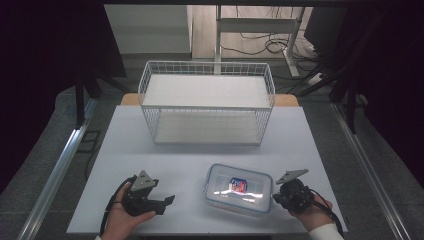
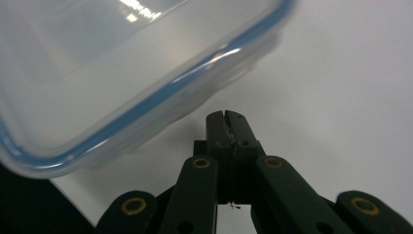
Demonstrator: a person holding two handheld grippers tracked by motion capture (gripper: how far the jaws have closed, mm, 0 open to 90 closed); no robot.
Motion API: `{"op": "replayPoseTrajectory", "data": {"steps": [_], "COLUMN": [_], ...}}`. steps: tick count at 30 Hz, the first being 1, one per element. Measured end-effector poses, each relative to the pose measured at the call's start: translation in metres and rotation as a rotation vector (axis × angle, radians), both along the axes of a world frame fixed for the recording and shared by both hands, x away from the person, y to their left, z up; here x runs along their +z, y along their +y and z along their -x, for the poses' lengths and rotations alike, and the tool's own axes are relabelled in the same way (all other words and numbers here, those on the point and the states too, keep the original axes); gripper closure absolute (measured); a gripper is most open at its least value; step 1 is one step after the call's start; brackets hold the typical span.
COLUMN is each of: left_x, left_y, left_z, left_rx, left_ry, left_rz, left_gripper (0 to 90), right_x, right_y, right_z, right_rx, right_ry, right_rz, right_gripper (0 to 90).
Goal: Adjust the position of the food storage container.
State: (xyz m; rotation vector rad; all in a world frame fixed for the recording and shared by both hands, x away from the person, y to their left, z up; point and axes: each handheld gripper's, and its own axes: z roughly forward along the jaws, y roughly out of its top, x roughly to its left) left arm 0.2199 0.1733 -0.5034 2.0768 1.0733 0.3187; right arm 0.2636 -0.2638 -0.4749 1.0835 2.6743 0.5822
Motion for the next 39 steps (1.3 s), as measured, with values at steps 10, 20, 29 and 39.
{"op": "replayPoseTrajectory", "data": {"steps": [10, 20, 29, 39], "left_x": [-0.001, 0.0, 0.002, 0.002], "left_y": [0.002, 0.007, 0.016, 0.021], "left_z": [-0.001, -0.003, -0.005, -0.006], "left_rx": [0.014, 0.033, 0.07, 0.084], "left_ry": [0.002, 0.0, -0.008, -0.011], "left_rz": [-0.004, -0.003, 0.011, 0.025], "left_gripper": [20.6, 20.7, 20.8, 20.6], "right_x": [0.006, 0.004, 0.001, -0.002], "right_y": [0.008, 0.037, 0.064, 0.09], "right_z": [-0.007, -0.022, -0.043, -0.052], "right_rx": [-0.015, 0.032, 0.058, 0.115], "right_ry": [-0.023, -0.034, -0.04, -0.068], "right_rz": [-0.018, -0.004, -0.021, -0.017], "right_gripper": [89.3, 89.2, 89.2, 89.2]}}
